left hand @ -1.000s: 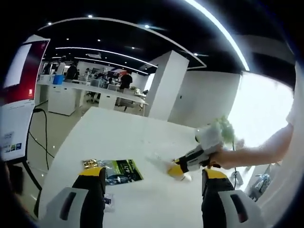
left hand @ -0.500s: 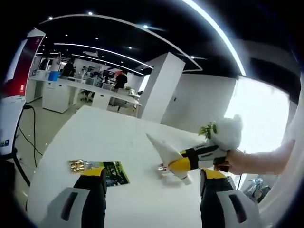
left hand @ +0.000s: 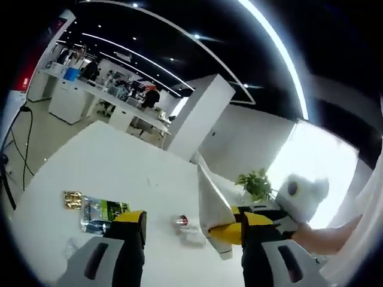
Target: Arrange the skincare products in the storage area until every visible bottle or jar stands upright without overlapping.
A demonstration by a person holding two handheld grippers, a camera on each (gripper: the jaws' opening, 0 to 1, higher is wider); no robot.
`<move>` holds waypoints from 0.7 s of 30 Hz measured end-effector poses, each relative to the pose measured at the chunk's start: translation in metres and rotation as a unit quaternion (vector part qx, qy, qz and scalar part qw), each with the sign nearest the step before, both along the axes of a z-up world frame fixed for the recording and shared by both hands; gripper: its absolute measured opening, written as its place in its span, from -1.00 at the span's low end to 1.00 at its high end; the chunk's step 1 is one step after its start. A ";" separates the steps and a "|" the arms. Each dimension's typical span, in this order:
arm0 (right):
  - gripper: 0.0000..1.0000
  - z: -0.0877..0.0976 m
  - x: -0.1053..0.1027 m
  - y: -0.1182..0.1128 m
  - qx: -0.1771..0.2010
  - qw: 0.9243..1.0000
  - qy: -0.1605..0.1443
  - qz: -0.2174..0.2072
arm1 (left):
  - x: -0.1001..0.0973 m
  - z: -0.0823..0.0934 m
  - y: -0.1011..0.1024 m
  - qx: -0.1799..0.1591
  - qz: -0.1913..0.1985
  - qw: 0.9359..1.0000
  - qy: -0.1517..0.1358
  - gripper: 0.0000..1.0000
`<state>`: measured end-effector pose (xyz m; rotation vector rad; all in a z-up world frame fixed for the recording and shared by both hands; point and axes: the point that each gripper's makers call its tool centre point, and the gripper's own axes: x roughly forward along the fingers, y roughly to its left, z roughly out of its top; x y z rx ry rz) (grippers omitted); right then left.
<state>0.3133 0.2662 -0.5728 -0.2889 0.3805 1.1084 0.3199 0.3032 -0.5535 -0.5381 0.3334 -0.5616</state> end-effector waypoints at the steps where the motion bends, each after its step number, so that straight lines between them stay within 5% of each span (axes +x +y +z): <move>1: -0.81 0.001 -0.002 0.001 0.001 1.000 -0.001 0.001 | 0.001 0.000 0.000 -0.001 0.000 1.000 0.001 0.33; 21: -0.80 0.011 -0.035 0.030 0.013 0.999 -0.024 0.043 | -0.003 0.018 -0.018 -0.072 -0.035 0.997 0.013 -0.23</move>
